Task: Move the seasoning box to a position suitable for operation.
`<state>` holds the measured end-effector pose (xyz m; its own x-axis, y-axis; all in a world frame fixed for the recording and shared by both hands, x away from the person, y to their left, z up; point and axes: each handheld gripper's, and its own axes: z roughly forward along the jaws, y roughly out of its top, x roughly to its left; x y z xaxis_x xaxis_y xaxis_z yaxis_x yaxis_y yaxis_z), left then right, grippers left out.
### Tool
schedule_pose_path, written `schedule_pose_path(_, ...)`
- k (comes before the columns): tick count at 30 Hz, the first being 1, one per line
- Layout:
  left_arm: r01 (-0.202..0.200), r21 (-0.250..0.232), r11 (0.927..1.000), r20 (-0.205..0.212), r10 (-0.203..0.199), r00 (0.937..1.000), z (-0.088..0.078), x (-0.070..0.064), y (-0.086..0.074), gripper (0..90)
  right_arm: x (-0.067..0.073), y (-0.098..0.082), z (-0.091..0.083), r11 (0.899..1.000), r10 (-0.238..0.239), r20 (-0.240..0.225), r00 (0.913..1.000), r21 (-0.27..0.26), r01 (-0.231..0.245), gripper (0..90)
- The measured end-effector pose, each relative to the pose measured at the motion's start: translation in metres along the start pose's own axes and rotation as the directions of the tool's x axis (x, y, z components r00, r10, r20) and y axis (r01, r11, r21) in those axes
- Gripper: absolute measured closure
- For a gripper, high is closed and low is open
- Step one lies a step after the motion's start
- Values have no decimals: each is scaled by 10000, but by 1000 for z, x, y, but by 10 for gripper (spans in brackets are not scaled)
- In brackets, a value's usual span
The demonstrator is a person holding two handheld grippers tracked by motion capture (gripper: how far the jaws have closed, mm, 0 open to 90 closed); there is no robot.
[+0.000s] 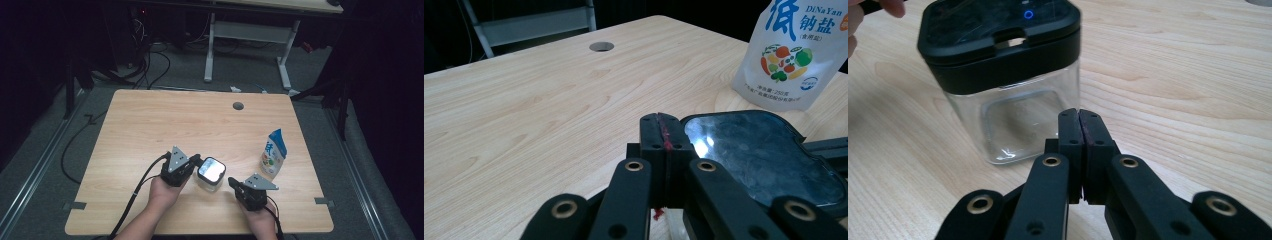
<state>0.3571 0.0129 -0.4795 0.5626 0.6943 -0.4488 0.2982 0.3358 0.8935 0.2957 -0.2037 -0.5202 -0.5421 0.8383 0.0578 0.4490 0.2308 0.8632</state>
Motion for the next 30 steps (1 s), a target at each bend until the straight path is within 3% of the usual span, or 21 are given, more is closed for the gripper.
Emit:
schedule_pose_path(17, 98, -23, 9999, 24, -98, 9999, 1, 1, -2, 900, 11, 1, 5, 9993, -369, -257, 9990, 98, 372, 894)
schedule_pose_path(30, 394, -59, 9992, -7, -394, 9992, 2, 4, -2, 900, 11, 1, 5, 9997, -245, -236, 9994, 84, 247, 897)
